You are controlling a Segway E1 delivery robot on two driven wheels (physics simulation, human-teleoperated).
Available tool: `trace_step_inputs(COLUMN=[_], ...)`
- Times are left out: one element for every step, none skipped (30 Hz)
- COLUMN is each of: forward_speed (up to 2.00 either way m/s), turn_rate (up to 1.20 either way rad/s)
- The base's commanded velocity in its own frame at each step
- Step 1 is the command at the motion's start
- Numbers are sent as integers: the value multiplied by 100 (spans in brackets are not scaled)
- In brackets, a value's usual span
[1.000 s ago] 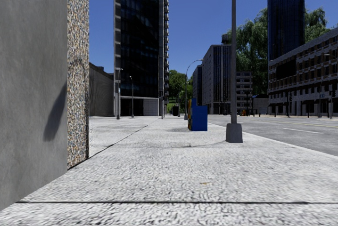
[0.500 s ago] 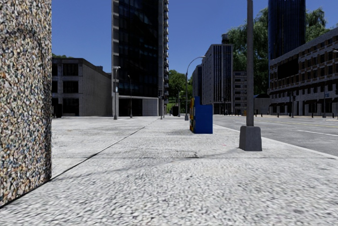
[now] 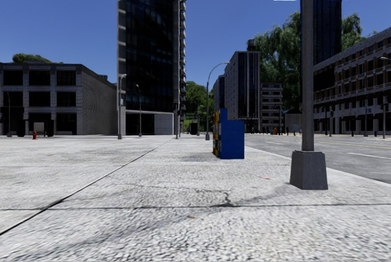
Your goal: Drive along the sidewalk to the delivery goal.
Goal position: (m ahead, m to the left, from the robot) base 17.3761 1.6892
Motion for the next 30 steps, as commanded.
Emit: trace_step_inputs(forward_speed=[200,200,200,200,200,200,200,200,200,200,200,200,200,200,200,200,200,200,200,200,200,200,200,200,200,200,200,200,200,200], turn_rate=[-29,-29,-4,0,0,0,0,0,0,0,0,0,0,0,0,0,0,0,0,0,0,0,0,0,0,0,0,0,0,0])
